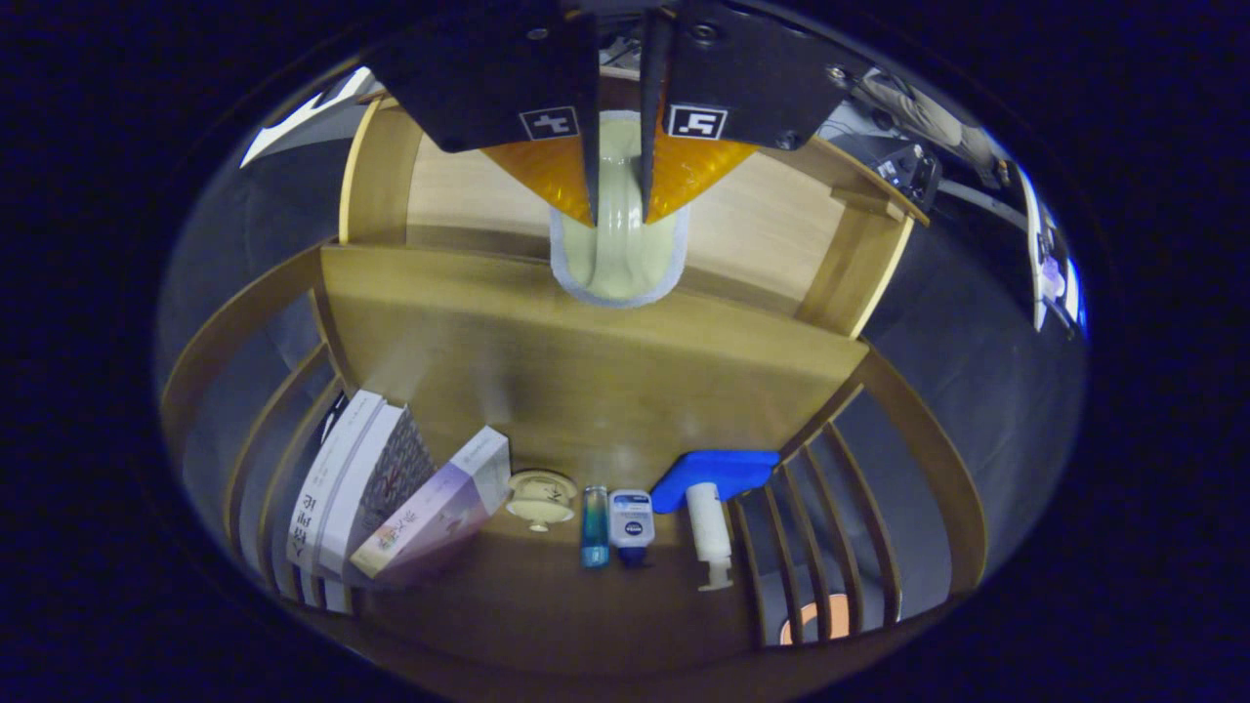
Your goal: Pull open the drawer, take out the items inside it, and place them on the countertop above the cabinet.
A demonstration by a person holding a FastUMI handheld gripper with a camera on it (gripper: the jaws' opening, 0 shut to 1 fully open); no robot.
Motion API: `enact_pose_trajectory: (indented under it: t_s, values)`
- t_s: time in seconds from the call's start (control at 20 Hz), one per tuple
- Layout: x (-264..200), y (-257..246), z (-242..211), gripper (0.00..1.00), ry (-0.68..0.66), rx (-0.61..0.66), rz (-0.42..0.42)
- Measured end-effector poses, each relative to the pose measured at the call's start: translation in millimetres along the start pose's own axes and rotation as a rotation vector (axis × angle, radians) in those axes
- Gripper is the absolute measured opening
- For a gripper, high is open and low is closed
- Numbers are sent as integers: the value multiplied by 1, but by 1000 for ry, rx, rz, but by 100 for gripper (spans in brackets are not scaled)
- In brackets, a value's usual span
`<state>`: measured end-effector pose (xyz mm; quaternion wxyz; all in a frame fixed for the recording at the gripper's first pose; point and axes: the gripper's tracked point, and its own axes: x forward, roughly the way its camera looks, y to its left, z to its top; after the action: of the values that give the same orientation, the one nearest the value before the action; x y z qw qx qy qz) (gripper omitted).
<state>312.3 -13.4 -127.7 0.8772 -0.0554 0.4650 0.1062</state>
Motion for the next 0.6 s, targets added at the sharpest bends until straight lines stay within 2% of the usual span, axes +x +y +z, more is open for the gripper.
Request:
enact_pose_trajectory:
  t_s: [0.35, 0.6]
  values:
    - [6, -14, 68, 20, -10, 27, -52]
    - [28, -22, 103, 20, 17, 52, -73]
